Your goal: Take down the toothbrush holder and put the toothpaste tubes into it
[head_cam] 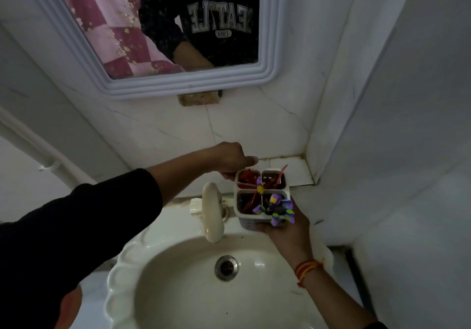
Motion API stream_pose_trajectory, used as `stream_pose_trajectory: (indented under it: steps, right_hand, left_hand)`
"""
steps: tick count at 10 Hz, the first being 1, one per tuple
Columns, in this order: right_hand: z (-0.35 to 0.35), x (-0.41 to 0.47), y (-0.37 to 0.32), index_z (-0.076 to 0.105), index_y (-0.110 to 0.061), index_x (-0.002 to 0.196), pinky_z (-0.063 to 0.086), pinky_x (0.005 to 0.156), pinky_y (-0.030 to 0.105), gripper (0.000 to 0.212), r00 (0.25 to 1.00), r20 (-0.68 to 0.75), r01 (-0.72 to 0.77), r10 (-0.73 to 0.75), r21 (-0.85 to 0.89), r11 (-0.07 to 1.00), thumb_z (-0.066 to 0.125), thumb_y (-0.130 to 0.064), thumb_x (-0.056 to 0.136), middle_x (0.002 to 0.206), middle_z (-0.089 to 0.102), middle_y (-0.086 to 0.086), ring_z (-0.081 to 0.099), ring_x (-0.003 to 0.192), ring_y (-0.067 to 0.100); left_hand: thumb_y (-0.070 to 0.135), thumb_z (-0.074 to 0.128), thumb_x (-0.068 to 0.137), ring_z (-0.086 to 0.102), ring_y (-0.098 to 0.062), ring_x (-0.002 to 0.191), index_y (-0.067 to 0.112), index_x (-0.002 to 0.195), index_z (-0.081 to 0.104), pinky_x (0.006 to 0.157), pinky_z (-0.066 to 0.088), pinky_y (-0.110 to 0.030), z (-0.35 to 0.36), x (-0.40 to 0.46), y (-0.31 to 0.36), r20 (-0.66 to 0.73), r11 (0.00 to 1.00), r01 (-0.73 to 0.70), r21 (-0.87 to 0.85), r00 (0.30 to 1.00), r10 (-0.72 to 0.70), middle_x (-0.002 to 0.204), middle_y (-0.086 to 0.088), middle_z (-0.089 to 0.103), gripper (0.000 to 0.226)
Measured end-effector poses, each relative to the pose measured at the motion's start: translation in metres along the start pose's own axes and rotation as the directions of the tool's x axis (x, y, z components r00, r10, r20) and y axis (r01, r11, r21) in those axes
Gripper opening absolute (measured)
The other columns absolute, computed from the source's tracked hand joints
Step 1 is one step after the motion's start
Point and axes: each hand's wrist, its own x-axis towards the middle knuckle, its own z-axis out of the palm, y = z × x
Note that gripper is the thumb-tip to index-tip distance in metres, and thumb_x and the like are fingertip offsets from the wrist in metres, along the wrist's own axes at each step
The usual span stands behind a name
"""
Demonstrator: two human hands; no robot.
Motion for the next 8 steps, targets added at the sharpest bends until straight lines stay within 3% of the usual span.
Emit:
stream_pose_trajectory:
  steps: [1, 2, 3, 4, 5, 6, 7, 8]
  right_hand:
    - [-0.019, 0.029, -0.020, 0.076, -0.005, 0.106, 0.045, 0.071, -0.010, 0.055, 0.999, -0.028, 0.037, -0.038, -0.039, 0.999, 0.099, 0.004, 0.057, 0.090, 0.071, -0.021, 0.063, 0.082, -0.028]
    - [-0.038, 0.067, -0.034, 0.076, 0.000, 0.111, 0.041, 0.065, -0.012, 0.057, 0.998, -0.041, 0.043, -0.047, -0.101, 0.994, 0.097, 0.006, 0.059, 0.092, 0.072, -0.008, 0.063, 0.075, -0.024]
    - [-0.051, 0.098, -0.038, 0.074, 0.004, 0.116, 0.046, 0.066, -0.004, 0.058, 0.998, -0.058, 0.008, -0.017, -0.147, 0.989, 0.096, 0.004, 0.062, 0.110, 0.077, 0.015, 0.066, 0.095, 0.009]
    - [-0.055, 0.113, -0.035, 0.072, 0.003, 0.120, 0.048, 0.082, 0.021, 0.056, 0.996, -0.059, -0.067, 0.059, -0.140, 0.988, 0.093, 0.003, 0.069, 0.119, 0.076, 0.018, 0.066, 0.102, 0.017]
    - [-0.054, 0.115, -0.029, 0.070, 0.003, 0.124, 0.046, 0.087, 0.024, 0.056, 0.994, -0.065, -0.096, 0.088, -0.140, 0.985, 0.091, 0.005, 0.072, 0.121, 0.074, 0.019, 0.065, 0.106, 0.017]
    - [-0.048, 0.108, -0.028, 0.066, 0.002, 0.127, 0.051, 0.093, 0.031, 0.060, 0.987, -0.114, -0.132, 0.115, -0.157, 0.979, 0.092, 0.000, 0.073, 0.125, 0.073, 0.020, 0.068, 0.117, 0.030]
    - [-0.041, 0.089, -0.030, 0.059, -0.008, 0.138, 0.052, 0.105, 0.039, 0.072, 0.970, -0.211, -0.152, 0.121, -0.138, 0.979, 0.092, -0.008, 0.073, 0.133, 0.070, 0.015, 0.065, 0.123, 0.032]
    - [-0.033, 0.054, -0.040, 0.056, -0.010, 0.142, 0.049, 0.109, 0.037, 0.072, 0.924, -0.317, -0.235, 0.214, -0.028, 0.972, 0.089, -0.019, 0.078, 0.140, 0.065, 0.012, 0.061, 0.127, 0.031]
  left_hand:
    - [0.056, 0.054, 0.094, 0.067, -0.020, 0.065, 0.004, 0.087, 0.075, 0.074, 0.059, -0.032, -0.012, 0.007, 0.008, -0.135, 0.960, -0.021, -0.279, 0.991, -0.017, 0.074, -0.011, 0.075, 0.056]
    - [0.049, 0.064, 0.090, 0.065, -0.021, 0.065, 0.005, 0.081, 0.071, 0.078, 0.060, -0.034, -0.014, 0.025, 0.022, -0.187, 0.832, -0.035, -0.554, 0.979, -0.083, 0.069, -0.008, 0.069, 0.045]
    - [0.038, 0.067, 0.087, 0.061, -0.024, 0.070, 0.006, 0.088, 0.070, 0.073, 0.056, -0.034, -0.007, 0.045, 0.035, -0.145, 0.686, -0.040, -0.726, 0.985, -0.096, 0.080, -0.012, 0.067, 0.032]
    - [0.037, 0.071, 0.082, 0.065, -0.022, 0.074, 0.003, 0.102, 0.071, 0.066, 0.054, -0.028, 0.000, 0.053, 0.043, -0.128, 0.608, -0.028, -0.793, 0.984, -0.121, 0.087, -0.012, 0.071, 0.040]
    - [0.042, 0.075, 0.069, 0.069, -0.025, 0.081, 0.001, 0.108, 0.073, 0.076, 0.058, -0.031, 0.005, 0.054, 0.036, -0.138, 0.573, -0.041, -0.819, 0.982, -0.127, 0.095, -0.017, 0.076, 0.056]
    - [0.033, 0.072, 0.083, 0.066, -0.024, 0.078, -0.004, 0.111, 0.072, 0.081, 0.057, -0.032, 0.008, 0.046, 0.024, -0.155, 0.579, -0.062, -0.813, 0.982, -0.113, 0.087, -0.014, 0.069, 0.046]
    - [0.030, 0.070, 0.089, 0.071, -0.023, 0.089, 0.000, 0.111, 0.070, 0.088, 0.059, -0.035, 0.006, 0.030, 0.011, -0.197, 0.656, -0.087, -0.750, 0.976, -0.096, 0.103, -0.013, 0.072, 0.037]
    - [0.030, 0.072, 0.087, 0.072, -0.025, 0.100, 0.005, 0.113, 0.073, 0.090, 0.060, -0.036, -0.004, -0.007, -0.005, -0.247, 0.735, -0.124, -0.667, 0.967, -0.061, 0.110, -0.012, 0.074, 0.036]
